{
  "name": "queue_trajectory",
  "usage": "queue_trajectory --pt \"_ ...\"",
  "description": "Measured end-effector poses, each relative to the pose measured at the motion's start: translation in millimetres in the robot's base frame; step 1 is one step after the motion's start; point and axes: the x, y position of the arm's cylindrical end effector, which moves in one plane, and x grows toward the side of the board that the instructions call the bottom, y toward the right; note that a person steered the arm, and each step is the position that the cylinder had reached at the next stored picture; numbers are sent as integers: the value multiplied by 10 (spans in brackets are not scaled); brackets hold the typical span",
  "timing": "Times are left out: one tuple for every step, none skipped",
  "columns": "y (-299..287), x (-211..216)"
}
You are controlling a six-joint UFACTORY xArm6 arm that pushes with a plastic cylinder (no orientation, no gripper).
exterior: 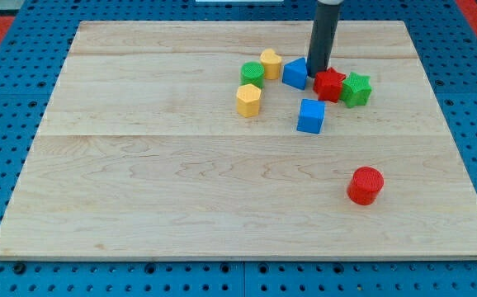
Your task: Move the yellow hexagon into the blue cube
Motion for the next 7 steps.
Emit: queue_trajectory --pt "-2 127" --pt "-48 -25" --pt "-169 -28" --pt "-322 216" --pt "-462 503" --pt "-570 539" --pt "-645 236"
